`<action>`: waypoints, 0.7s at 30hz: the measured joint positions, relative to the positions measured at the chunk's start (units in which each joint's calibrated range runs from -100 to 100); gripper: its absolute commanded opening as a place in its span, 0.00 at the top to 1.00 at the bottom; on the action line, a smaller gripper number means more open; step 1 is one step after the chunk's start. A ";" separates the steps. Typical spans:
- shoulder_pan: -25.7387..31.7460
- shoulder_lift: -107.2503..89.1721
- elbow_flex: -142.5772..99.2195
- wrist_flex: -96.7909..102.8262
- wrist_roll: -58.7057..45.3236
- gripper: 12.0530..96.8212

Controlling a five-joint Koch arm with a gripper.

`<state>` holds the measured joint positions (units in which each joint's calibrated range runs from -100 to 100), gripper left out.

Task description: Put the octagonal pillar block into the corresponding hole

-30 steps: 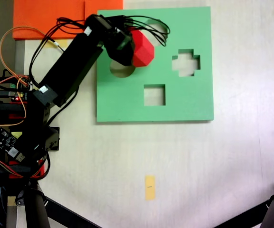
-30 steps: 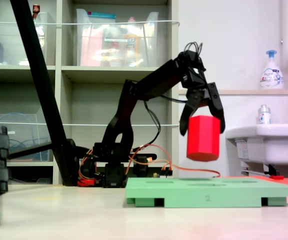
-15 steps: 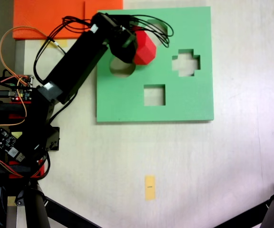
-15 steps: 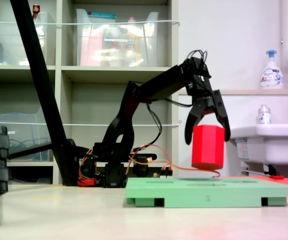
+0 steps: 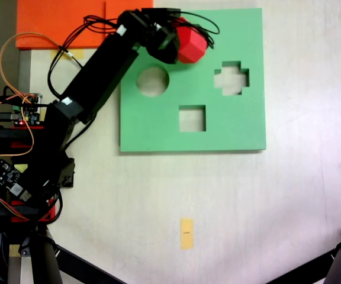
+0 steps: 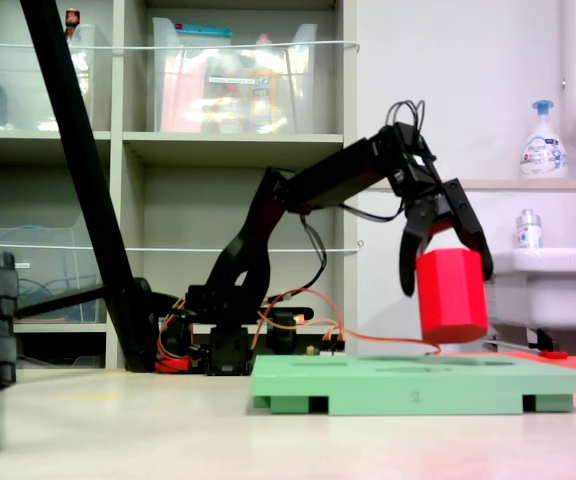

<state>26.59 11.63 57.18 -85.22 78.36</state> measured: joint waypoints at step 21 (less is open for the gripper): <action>1.03 5.34 0.00 4.31 -0.68 0.76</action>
<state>27.62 16.96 57.18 -80.91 77.68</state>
